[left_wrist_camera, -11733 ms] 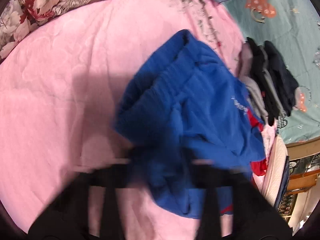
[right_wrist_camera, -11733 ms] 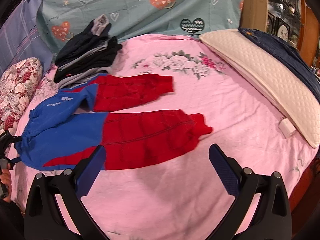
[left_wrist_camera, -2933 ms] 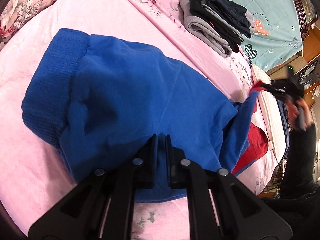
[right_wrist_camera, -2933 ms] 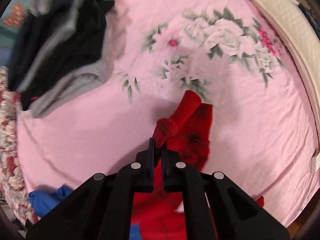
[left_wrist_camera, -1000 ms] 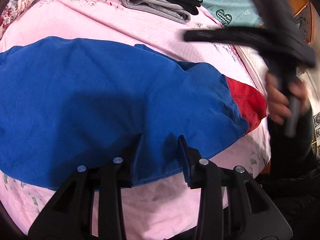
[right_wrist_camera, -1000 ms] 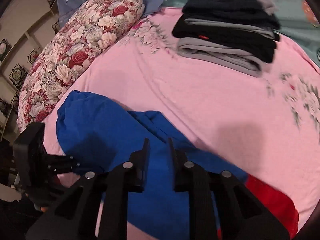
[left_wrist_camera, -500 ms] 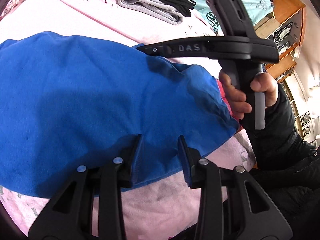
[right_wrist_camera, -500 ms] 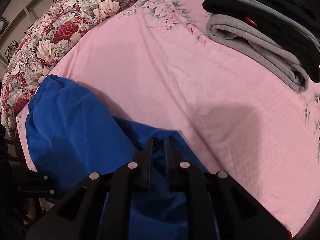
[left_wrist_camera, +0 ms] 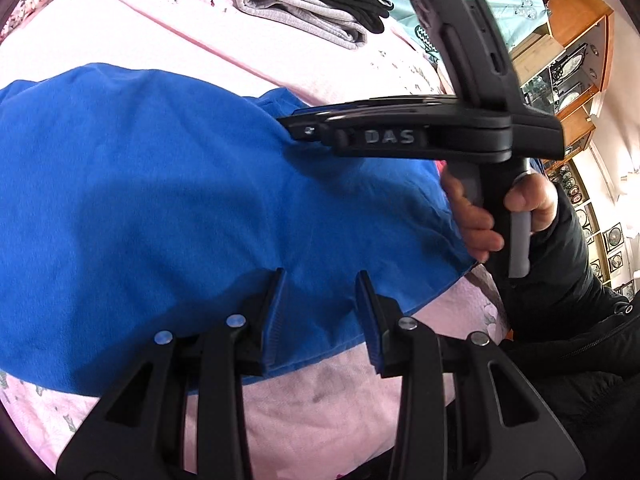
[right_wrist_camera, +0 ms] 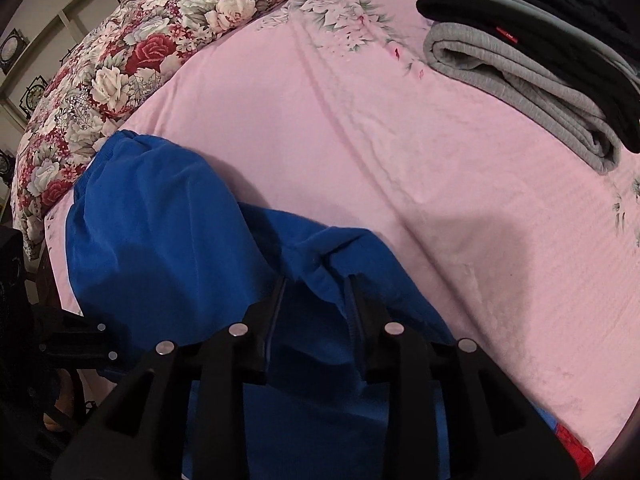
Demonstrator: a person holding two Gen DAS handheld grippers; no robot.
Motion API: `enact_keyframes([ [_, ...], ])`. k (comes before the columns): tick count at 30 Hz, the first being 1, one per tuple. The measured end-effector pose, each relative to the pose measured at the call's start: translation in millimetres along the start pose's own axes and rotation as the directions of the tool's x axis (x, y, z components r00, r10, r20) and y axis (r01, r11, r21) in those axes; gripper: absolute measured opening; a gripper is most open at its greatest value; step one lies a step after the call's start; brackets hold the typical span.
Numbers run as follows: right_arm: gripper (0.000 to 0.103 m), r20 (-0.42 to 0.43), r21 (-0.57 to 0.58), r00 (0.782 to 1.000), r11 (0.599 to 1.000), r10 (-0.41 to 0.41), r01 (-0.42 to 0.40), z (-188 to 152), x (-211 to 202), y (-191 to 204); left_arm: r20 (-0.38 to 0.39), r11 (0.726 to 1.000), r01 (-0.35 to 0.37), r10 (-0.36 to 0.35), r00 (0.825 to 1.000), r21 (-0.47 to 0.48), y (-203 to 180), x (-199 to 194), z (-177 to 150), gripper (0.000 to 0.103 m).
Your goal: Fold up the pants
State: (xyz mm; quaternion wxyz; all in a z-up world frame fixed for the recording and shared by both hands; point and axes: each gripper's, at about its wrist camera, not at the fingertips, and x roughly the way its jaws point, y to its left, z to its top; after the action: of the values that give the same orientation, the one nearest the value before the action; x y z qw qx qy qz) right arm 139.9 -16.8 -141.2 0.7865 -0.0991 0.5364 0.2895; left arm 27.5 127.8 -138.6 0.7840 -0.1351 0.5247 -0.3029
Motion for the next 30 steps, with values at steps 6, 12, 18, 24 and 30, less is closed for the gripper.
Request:
enact_keyframes([
  [6,0.005,0.020,-0.042,1.000,0.999,-0.005,0.006,6.6,12.4,4.9,-0.001,1.000,0.002,-0.002,1.000,-0.002,-0.5,0.3,-1.1,0.035],
  [12,0.004,0.143,-0.043,0.989,0.999,-0.026,0.032,43.5,-23.1,-1.7,-0.003,1.000,0.013,-0.013,1.000,-0.011,1.6,-0.1,-0.5,0.035],
  [18,0.004,0.019,-0.087,0.998,0.994,-0.059,0.061,51.5,33.9,-14.2,-0.009,1.000,-0.001,0.001,1.000,-0.022,0.8,0.6,-0.3,0.036],
  [24,0.032,0.058,0.009,0.998,1.000,-0.023,0.022,54.7,-9.4,-30.8,-0.002,0.997,-0.064,0.064,0.998,-0.039,-4.9,-21.0,24.7,0.038],
  [30,0.054,0.240,0.068,0.961,0.990,-0.134,0.122,13.3,-108.0,-30.8,-0.008,0.995,-0.079,0.078,0.997,-0.054,-14.6,-0.7,90.6,0.031],
])
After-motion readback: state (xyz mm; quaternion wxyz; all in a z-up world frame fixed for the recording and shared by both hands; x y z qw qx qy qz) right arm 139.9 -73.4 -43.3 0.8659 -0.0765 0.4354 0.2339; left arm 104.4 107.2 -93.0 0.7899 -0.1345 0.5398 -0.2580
